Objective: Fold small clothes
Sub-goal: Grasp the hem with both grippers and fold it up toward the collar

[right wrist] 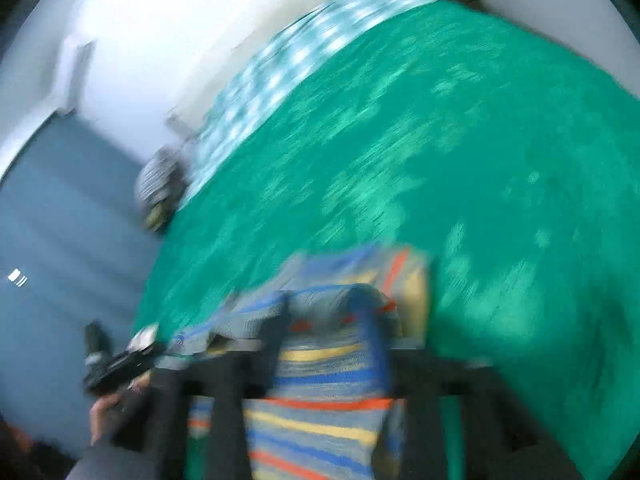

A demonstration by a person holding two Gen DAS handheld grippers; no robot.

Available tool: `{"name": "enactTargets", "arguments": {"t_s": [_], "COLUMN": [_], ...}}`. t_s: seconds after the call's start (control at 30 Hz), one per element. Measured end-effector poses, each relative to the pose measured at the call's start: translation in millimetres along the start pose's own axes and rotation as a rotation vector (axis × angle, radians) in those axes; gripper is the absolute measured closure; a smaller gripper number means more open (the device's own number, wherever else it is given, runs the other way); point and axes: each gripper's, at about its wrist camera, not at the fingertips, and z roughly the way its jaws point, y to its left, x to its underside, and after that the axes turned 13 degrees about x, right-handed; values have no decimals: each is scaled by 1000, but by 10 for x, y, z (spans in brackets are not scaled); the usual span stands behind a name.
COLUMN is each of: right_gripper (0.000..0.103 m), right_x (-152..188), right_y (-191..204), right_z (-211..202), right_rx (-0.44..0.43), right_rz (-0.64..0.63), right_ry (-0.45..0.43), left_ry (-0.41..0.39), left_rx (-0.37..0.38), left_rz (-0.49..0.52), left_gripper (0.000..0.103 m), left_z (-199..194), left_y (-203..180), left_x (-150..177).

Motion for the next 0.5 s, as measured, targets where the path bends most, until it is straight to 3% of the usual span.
{"name": "enactTargets", "arguments": {"t_s": [0.13,0.23,0.37,0.4,0.47,0.5], "right_gripper": [55,55,55,55,56,80], "right_x": [95,471,1070,1240,1394,1431], "right_y": [-11,156,235,233,212,189], "right_z": [-35,-184,-300,-310,-235,-175], "right_rx": [39,80,106,139,155,158], "right_rz": [-80,-297,-445,-478,-489,-471], "right_ry": [-6,50,109,122,156,190], "left_ry": [-33,15,81,111,176,193], "left_rx": [30,-6,-11,-26,-54,-68], "left_rz": [16,101,174,200,261,281], "left_gripper": [37,37,36,41,91,98], "left_z": [-192,-256,-271,-215,-100,-76], "left_y": [175,127,63,39,-38,-50], "left_x": [351,803,1245,1326,1439,1481]}}
